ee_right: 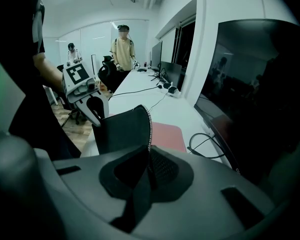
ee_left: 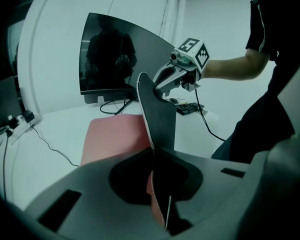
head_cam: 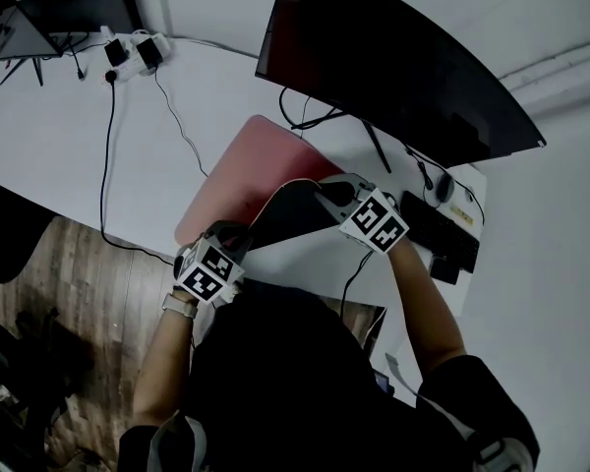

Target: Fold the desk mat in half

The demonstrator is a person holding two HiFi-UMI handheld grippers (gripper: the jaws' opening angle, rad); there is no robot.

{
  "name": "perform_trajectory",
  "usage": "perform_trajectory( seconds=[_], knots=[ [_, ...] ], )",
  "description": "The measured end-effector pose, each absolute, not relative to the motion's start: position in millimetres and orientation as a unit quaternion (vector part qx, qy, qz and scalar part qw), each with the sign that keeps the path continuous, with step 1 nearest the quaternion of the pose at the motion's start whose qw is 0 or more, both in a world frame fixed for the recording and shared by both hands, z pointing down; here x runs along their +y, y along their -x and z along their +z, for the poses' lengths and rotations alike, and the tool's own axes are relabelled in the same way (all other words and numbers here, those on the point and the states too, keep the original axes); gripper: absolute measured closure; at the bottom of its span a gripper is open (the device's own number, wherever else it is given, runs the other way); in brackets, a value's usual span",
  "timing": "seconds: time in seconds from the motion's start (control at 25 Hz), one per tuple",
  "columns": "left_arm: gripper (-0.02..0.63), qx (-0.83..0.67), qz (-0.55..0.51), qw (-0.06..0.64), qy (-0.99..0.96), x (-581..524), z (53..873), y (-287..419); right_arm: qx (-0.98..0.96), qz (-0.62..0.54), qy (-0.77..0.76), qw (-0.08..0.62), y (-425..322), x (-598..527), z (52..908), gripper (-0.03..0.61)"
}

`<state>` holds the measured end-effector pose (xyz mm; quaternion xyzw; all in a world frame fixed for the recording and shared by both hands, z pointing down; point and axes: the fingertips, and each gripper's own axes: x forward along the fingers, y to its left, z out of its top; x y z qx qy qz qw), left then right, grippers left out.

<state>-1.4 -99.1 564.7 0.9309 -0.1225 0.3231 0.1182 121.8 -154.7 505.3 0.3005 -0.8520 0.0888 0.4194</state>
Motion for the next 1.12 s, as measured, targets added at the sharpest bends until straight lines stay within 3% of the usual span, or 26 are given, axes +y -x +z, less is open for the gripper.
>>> perform_trajectory(
  seconds=[1.12],
  knots=[
    [0.589,-0.198,0.394,0.119,-0.890,-218,589,16,-0.845,0.102,-0.291,0.437,-104,-297,560,0.543]
  ],
)
